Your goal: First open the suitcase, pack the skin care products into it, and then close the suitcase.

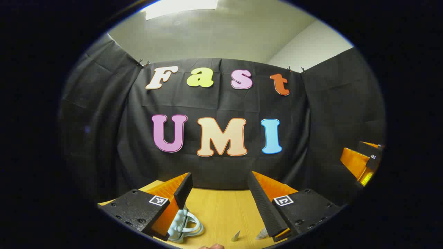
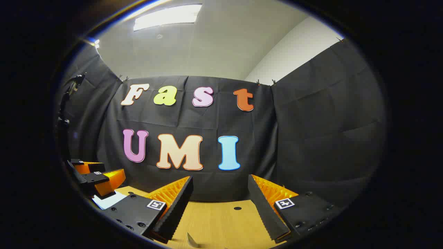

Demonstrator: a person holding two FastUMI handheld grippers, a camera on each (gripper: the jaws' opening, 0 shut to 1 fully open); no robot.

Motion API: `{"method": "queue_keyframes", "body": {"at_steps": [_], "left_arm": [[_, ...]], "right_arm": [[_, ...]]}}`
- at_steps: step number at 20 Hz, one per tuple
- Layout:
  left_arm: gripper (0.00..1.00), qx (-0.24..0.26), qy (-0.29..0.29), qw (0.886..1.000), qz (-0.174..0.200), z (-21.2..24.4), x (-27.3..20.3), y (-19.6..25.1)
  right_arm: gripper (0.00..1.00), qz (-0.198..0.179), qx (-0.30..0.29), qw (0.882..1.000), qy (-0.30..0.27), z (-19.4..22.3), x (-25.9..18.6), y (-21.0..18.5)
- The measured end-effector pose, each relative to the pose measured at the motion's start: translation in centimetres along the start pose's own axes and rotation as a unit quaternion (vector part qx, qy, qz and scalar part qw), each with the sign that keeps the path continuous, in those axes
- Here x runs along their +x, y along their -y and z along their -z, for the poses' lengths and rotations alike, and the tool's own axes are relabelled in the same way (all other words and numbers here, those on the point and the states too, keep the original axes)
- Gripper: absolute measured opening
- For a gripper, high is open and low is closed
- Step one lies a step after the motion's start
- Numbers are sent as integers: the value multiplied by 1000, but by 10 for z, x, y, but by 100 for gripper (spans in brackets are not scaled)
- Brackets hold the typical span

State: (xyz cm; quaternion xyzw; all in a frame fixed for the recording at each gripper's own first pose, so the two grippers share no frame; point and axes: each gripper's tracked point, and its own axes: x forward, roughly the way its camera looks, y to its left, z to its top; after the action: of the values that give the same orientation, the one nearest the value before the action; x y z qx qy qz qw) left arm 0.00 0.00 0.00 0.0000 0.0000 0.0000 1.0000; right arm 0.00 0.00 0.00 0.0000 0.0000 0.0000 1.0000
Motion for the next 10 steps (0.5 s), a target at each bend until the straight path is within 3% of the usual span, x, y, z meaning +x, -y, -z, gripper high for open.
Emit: {"method": "queue_keyframes", "body": {"at_steps": [10], "left_arm": [[93,9,0,1000,-14,8,7,9]], "right_arm": [[98,-20,7,1000,-4,12,18,5]]}}
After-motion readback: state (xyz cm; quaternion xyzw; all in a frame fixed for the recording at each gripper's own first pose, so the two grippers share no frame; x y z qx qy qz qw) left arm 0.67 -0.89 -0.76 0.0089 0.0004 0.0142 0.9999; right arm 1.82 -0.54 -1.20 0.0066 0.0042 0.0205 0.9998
